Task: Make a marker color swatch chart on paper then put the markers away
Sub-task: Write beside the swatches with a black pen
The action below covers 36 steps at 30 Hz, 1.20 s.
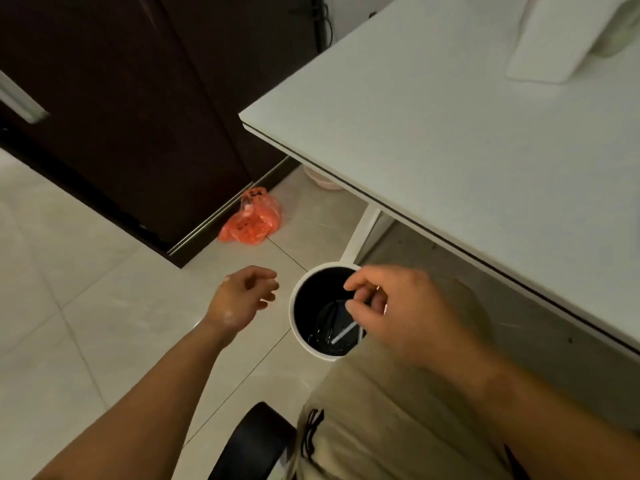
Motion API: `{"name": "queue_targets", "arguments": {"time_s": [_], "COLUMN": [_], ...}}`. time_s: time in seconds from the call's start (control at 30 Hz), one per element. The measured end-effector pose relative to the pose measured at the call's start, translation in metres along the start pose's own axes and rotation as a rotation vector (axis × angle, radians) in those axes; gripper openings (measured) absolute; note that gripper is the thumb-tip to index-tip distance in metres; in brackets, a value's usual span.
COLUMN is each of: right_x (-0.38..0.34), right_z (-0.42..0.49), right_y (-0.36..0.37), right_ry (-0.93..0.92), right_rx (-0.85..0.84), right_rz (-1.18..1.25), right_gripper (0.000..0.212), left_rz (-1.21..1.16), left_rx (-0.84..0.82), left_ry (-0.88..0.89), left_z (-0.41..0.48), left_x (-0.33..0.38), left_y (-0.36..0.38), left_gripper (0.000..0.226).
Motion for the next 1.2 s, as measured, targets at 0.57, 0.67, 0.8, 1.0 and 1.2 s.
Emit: {"name": "queue_targets", "arguments": {"time_s": [0.57, 0.67, 0.8, 1.0, 1.2], "right_x": [0.051, 0.083, 0.113, 0.138, 0.153], "right_z": [-0.15, -0.149, -0.128, -0.09, -0.083], "right_y": [-0.254, -0.294, -0.338, -0.365, -0.353], "right_ry": [0.082, 0.191, 0.3, 0.352, 0.313], "right_rx": [0.618, 0.729, 0.84, 0.957, 0.946], "right_rz": [0.061, 0.092, 0.098, 0.104, 0.132], "right_gripper": [0.005, 0.008, 0.01, 0.009, 0.007], "left_rz": [-0.101, -0.052, 0.075, 0.541, 0.909], "left_rx": [-0.323, -0.406, -0.404, -0.327, -0.259], "left_ry": [0.756, 0.79, 0.788, 1.025, 1.134], "left_z": [-0.032, -0.016, 0.02, 0.087, 0.147], "left_x": [0.288, 0.322, 0.361, 0.416, 0.457], "left_y": [0.126, 0.182, 0.259, 0.364, 0.432], "left_gripper": [0.014, 0.015, 0.011, 0.021, 0.029]}}
Point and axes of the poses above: each hand's wrist, its own z-axis towards the middle knuckle, its own y-axis out of the palm, x = y × z, the point moved 2 cm from there along z, towards the middle knuckle, and after that the axes turned 15 degrees about y, right-handed, at the moved point
